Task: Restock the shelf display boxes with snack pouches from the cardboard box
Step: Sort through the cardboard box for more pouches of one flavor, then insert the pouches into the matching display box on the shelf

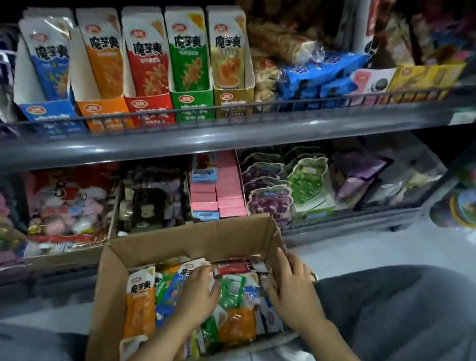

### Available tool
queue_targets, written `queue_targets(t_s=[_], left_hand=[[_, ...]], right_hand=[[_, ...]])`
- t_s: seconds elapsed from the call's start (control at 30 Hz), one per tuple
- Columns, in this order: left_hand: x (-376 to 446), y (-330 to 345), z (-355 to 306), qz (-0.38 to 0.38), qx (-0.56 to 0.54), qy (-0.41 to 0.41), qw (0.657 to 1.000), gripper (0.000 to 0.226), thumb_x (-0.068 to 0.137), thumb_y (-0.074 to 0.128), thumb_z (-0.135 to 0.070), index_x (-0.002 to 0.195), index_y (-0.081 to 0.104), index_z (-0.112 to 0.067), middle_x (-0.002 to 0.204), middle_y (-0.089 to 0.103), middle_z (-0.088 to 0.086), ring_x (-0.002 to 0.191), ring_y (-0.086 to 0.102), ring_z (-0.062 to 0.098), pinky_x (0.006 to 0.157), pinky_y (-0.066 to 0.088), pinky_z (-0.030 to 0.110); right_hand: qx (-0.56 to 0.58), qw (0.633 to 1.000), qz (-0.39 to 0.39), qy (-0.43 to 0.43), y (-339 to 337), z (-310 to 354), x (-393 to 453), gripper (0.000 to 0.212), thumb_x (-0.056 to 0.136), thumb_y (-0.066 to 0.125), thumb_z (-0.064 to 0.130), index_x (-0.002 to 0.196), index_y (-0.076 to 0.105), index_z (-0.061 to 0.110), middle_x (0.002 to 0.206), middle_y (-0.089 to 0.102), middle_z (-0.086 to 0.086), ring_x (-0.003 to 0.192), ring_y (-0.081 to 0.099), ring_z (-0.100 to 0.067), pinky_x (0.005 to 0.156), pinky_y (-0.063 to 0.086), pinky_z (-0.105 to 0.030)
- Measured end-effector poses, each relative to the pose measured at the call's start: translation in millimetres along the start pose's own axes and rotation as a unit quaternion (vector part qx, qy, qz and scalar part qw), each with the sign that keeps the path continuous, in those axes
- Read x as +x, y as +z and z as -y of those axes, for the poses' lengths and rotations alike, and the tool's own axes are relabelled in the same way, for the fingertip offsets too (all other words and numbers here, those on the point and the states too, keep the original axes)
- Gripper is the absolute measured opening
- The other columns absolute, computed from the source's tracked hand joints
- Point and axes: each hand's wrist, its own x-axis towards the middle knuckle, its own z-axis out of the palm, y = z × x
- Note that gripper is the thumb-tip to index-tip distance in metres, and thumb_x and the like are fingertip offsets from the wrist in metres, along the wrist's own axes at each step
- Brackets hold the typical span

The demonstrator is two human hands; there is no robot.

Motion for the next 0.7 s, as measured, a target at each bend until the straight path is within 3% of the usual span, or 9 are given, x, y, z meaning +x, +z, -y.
queue_targets(t_s=[0.07,0.13,0.23,0.33,0.47,0.53,0.6,0.7], left_hand=[[6.5,9.6,15.4,0.039,0.024,-0.034,0.998,0.056,0.1,0.042,-0.031,0.15,0.022,-0.015,0.159,0.014,0.005,0.144,0.018,0.024,0.115,0.019,0.035],[12.2,15.8,30.9,0.086,0.049,-0.073,0.992,0.064,0.101,0.037,-0.038,0.153,0.007,-0.019,0.16,-0.006,0.005,0.147,-0.002,0.024,0.117,0.006,0.039],[22.3,24.6,48.3,0.146,0.13,-0.115,0.974,0.073,0.099,0.031,-0.049,0.152,-0.008,-0.015,0.158,-0.017,0.009,0.146,-0.011,0.025,0.117,0.0,0.042],[31.3,29.7,55.1,0.154,0.211,-0.111,0.959,0.071,0.098,0.029,-0.052,0.153,0.005,-0.013,0.16,-0.004,0.009,0.147,-0.001,0.027,0.117,0.005,0.042],[38.5,20.8,69.7,0.026,0.157,-0.046,0.986,0.04,0.099,0.041,-0.034,0.134,0.051,-0.017,0.14,0.043,0.007,0.132,0.033,0.026,0.107,0.025,0.035],[39.7,18.0,79.6,-0.009,0.143,-0.065,0.987,0.044,0.097,0.045,-0.034,0.138,0.046,-0.018,0.146,0.037,0.008,0.134,0.03,0.025,0.109,0.024,0.034],[39.6,19.8,85.5,0.023,0.14,-0.117,0.983,0.06,0.097,0.042,-0.044,0.148,0.029,-0.015,0.157,0.018,0.01,0.142,0.02,0.027,0.114,0.019,0.034],[40.6,25.4,83.3,0.073,0.114,-0.112,0.985,0.055,0.097,0.04,-0.046,0.146,0.033,-0.021,0.157,0.021,0.006,0.143,0.019,0.028,0.115,0.019,0.038]], right_hand=[[0.005,1.0,0.02,0.01,13.4,-5.5,-2.2,0.075,0.094,0.047,0.045,0.151,0.013,0.009,0.153,0.019,-0.012,0.133,0.031,-0.032,0.107,0.033,-0.037],[-0.002,1.0,-0.005,0.005,23.9,-9.1,-2.7,0.078,0.089,0.058,0.042,0.149,0.023,0.006,0.148,0.03,-0.017,0.125,0.042,-0.036,0.099,0.043,-0.041],[-0.036,0.999,-0.035,0.003,31.5,-9.6,-2.7,0.078,0.081,0.066,0.043,0.144,0.034,0.008,0.14,0.042,-0.017,0.112,0.053,-0.034,0.084,0.054,-0.041],[-0.039,0.997,-0.065,0.009,34.2,-9.3,-2.2,0.077,0.08,0.067,0.042,0.142,0.036,0.009,0.139,0.043,-0.016,0.111,0.053,-0.032,0.082,0.054,-0.041],[-0.024,0.997,-0.07,0.021,36.2,-9.9,0.2,0.076,0.082,0.065,0.042,0.144,0.034,0.012,0.143,0.039,-0.012,0.118,0.048,-0.03,0.088,0.051,-0.042],[-0.018,0.997,-0.072,0.023,36.5,-9.8,0.4,0.075,0.081,0.065,0.042,0.143,0.035,0.012,0.143,0.039,-0.012,0.118,0.048,-0.031,0.088,0.051,-0.043],[-0.015,0.997,-0.076,0.022,36.6,-10.0,0.5,0.073,0.081,0.066,0.04,0.141,0.038,0.01,0.141,0.041,-0.013,0.115,0.051,-0.032,0.085,0.053,-0.043],[-0.014,0.996,-0.08,0.025,37.5,-10.8,0.2,0.072,0.082,0.065,0.04,0.141,0.038,0.009,0.141,0.041,-0.013,0.116,0.05,-0.031,0.086,0.053,-0.042]])
